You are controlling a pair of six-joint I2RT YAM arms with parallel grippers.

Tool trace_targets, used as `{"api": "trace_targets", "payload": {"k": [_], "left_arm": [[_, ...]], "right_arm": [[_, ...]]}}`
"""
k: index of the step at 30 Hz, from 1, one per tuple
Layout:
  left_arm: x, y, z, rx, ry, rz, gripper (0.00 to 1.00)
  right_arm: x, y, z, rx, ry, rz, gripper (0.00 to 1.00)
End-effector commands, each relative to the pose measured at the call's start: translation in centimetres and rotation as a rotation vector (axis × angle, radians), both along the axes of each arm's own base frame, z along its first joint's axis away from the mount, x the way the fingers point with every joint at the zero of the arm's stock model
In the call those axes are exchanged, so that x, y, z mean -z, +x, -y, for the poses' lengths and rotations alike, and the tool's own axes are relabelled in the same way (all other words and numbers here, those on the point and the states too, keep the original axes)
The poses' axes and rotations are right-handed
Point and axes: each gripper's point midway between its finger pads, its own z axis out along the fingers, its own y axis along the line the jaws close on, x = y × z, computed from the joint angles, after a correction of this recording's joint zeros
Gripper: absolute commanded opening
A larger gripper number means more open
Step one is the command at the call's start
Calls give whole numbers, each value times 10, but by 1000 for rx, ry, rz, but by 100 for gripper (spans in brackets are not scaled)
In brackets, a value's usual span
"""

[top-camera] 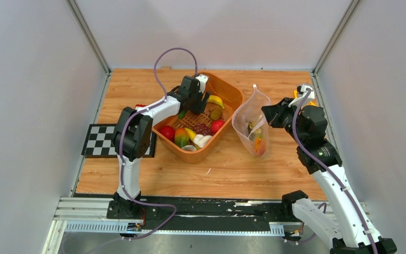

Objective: Place the food in the zip-top bag and seal the zipper

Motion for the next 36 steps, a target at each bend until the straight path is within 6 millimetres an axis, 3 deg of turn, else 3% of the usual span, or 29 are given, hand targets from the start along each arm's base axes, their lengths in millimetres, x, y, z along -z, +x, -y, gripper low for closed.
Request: {"api": "trace_targets", "payload": {"k": [1, 7, 13, 21, 26, 30, 32, 36], "left_arm": [[-21, 2, 32, 64, -82, 44, 78], [-33, 3, 39, 70, -119, 55, 71], [-15, 0, 40, 78, -102, 2, 60], [5, 2, 27, 25, -44, -8, 77], [12, 4, 26, 22, -46, -4, 75], [12, 1, 25, 13, -60, -1, 66], [8, -2, 25, 10, -67, 1, 55], [-30, -6, 25, -6, -158, 95, 38]], "right_arm": [[-14, 1, -3, -12, 17, 45, 0], [-15, 0, -2, -7, 16, 48, 0], [-13, 1, -2, -9, 14, 43, 0], [-11, 2, -2, -6, 14, 41, 1], [-10, 3, -3, -9, 11, 35, 0], [-9, 3, -3, -9, 10, 32, 0], [-9, 3, -2, -7, 10, 33, 0], [-13, 3, -2, -9, 10, 42, 0]]}}
